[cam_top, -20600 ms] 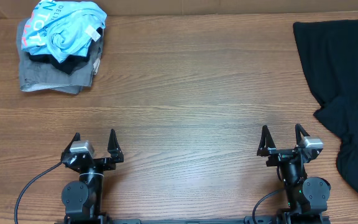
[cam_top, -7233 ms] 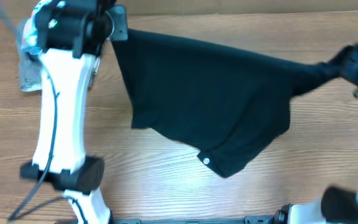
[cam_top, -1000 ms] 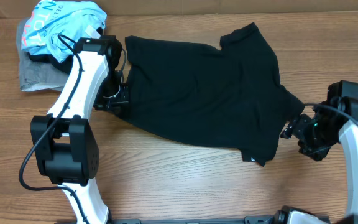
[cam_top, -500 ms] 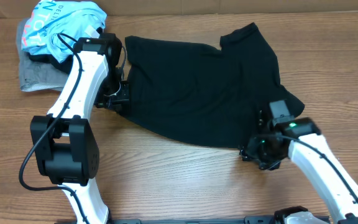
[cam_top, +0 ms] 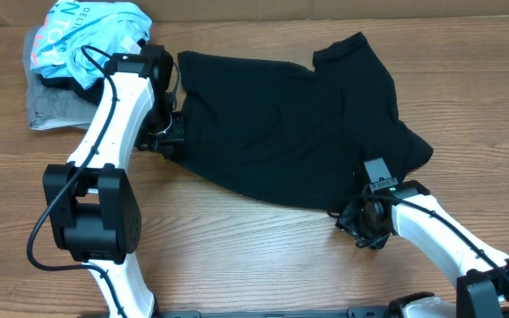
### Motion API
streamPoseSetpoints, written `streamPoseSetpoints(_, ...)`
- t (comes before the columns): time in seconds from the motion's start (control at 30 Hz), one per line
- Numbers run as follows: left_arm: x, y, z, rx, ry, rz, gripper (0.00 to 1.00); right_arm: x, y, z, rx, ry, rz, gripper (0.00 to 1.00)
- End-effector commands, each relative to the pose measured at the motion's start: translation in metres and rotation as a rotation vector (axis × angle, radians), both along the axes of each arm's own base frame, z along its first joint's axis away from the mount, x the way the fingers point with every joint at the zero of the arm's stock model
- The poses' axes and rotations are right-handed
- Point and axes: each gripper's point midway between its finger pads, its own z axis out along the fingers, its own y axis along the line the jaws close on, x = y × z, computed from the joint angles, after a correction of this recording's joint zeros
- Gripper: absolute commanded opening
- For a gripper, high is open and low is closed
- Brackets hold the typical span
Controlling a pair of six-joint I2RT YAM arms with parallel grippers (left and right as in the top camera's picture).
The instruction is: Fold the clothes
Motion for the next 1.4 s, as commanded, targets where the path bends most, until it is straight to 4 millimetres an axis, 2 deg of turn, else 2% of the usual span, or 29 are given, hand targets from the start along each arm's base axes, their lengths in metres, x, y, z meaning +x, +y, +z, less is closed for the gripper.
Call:
streamPoseSetpoints(0.0, 0.006, -0.001, 0.002, -0.002, -0.017, 0.004, 0.04, 0.003, -0.007, -0.008, -0.049, 0.0, -0.032, 0.52)
streamPoseSetpoints(0.13, 0.006, -0.001, 0.002, -0.001, -0.017, 0.003, 0.04, 0.009, -0.006, -0.013, -0.052, -0.013, -0.036, 0.53)
streamPoseSetpoints(0.37, 0.006, -0.001, 0.002, -0.001, -0.016, 0.003, 0.04, 0.011, -0.025, -0.015, -0.121, -0.012, -0.117, 0.5)
streamPoseSetpoints(0.43, 0.006, -0.001, 0.002, -0.001, -0.015, 0.003, 0.04, 0.01, -0.03, -0.015, -0.124, -0.002, -0.138, 0.41)
streamPoseSetpoints(0.53, 0.005, 0.0, 0.002, -0.001, -0.013, 0.003, 0.04, 0.009, -0.037, -0.014, -0.12, 0.015, -0.176, 0.07)
streamPoseSetpoints(0.6, 0.004, 0.0, 0.002, 0.003, -0.006, 0.003, 0.04, 0.009, -0.038, -0.011, -0.101, 0.026, -0.2, 0.04)
streamPoseSetpoints(0.73, -0.005, 0.001, 0.006, 0.007, 0.028, 0.003, 0.04, 0.016, -0.049, 0.025, -0.088, 0.016, -0.228, 0.04)
streamPoseSetpoints(0.83, -0.01, 0.002, 0.011, 0.009, 0.051, 0.003, 0.04, 0.021, -0.054, 0.064, -0.081, -0.026, -0.205, 0.04)
streamPoseSetpoints(1.0, -0.017, 0.005, 0.019, 0.023, 0.079, -0.004, 0.04, 0.01, -0.066, 0.132, -0.082, -0.053, -0.182, 0.04)
streamPoseSetpoints(1.07, -0.018, 0.006, 0.019, 0.031, 0.083, -0.005, 0.04, 0.004, -0.071, 0.152, -0.087, -0.056, -0.173, 0.04)
streamPoseSetpoints(1.2, -0.017, 0.009, 0.019, 0.048, 0.079, -0.007, 0.04, -0.005, -0.075, 0.177, -0.091, -0.045, -0.143, 0.04)
streamPoseSetpoints(1.37, -0.016, 0.012, 0.019, 0.066, 0.076, -0.008, 0.04, -0.015, -0.075, 0.183, -0.092, -0.012, -0.132, 0.04)
